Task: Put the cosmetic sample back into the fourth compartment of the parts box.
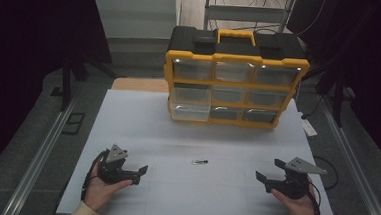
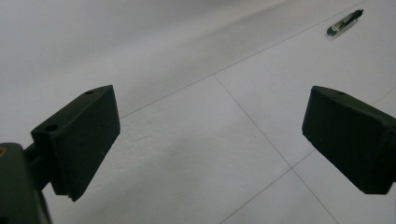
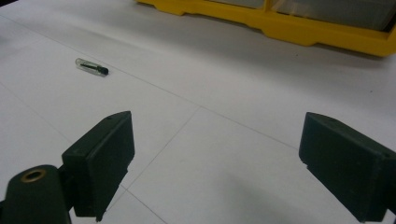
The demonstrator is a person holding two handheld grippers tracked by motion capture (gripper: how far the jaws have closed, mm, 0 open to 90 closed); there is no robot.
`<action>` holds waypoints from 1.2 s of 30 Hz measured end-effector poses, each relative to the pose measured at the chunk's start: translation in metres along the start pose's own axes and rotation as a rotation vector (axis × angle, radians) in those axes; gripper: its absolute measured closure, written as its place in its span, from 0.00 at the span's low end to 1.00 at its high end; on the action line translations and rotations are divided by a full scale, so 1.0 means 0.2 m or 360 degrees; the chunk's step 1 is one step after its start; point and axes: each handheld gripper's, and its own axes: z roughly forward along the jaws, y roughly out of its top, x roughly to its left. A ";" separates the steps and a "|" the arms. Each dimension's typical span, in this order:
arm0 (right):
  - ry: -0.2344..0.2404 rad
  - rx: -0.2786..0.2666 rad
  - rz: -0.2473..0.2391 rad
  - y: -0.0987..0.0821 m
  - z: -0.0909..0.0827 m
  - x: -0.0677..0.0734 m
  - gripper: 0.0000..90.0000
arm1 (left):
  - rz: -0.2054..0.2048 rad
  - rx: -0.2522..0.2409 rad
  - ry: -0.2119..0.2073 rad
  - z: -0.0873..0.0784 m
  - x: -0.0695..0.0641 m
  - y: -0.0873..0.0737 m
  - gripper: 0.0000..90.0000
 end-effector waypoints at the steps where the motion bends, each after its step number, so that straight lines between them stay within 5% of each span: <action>1: 0.0001 0.0006 -0.0005 0.00 0.00 0.00 0.13 | -0.0007 0.0001 -0.0002 0.00 0.00 0.00 0.06; 36: 0.0055 0.0061 -0.0037 -0.01 0.04 0.04 0.14 | 0.0005 -0.0008 0.0000 -0.01 0.02 -0.01 0.07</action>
